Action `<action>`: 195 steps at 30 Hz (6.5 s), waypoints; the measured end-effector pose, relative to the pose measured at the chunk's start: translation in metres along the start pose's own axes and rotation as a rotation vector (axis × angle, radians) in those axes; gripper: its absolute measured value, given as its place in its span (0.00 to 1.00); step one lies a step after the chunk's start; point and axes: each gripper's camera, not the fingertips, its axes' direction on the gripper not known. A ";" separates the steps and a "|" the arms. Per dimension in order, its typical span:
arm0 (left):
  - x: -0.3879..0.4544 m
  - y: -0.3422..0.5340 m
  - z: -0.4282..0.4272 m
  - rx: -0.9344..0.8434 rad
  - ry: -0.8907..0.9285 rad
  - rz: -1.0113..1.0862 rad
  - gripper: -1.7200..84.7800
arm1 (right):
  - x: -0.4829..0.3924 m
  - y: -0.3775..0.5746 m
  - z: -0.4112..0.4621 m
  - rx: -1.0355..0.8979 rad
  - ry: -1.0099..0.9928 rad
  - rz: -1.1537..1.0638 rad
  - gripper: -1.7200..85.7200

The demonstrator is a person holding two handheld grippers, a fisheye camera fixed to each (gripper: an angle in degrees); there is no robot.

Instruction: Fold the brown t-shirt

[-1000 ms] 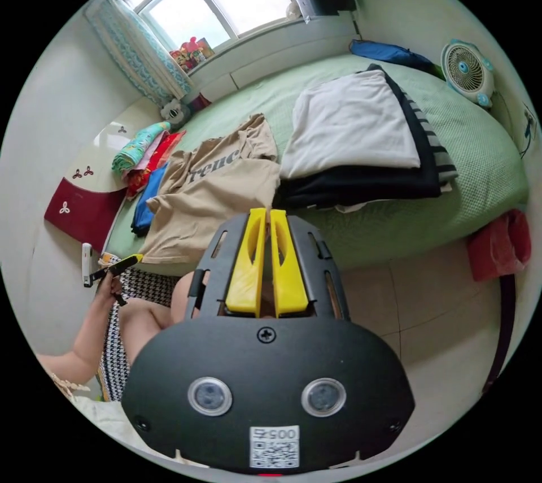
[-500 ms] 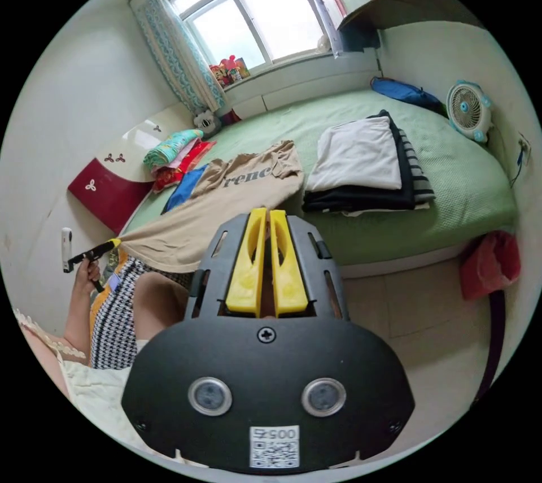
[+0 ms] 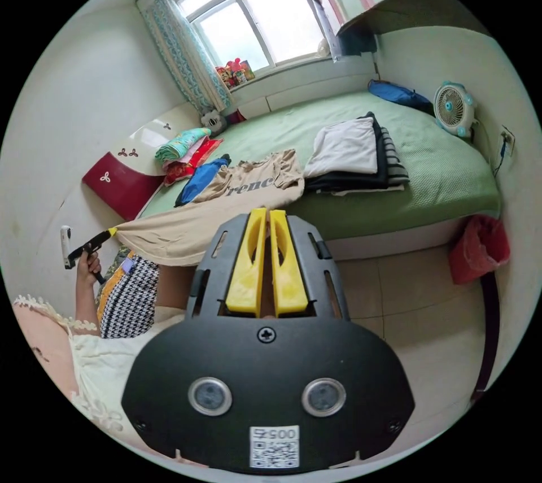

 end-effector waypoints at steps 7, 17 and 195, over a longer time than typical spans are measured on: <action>-0.003 0.013 -0.023 0.023 -0.010 -0.029 0.03 | -0.009 0.003 -0.036 0.038 -0.002 0.014 0.00; -0.024 -0.016 0.009 -0.005 0.013 -0.079 0.02 | -0.001 -0.021 0.018 -0.026 0.032 0.070 0.00; 0.258 -0.229 0.400 -0.170 0.425 -0.038 0.07 | -0.104 -0.385 0.613 -0.461 0.480 -0.194 0.01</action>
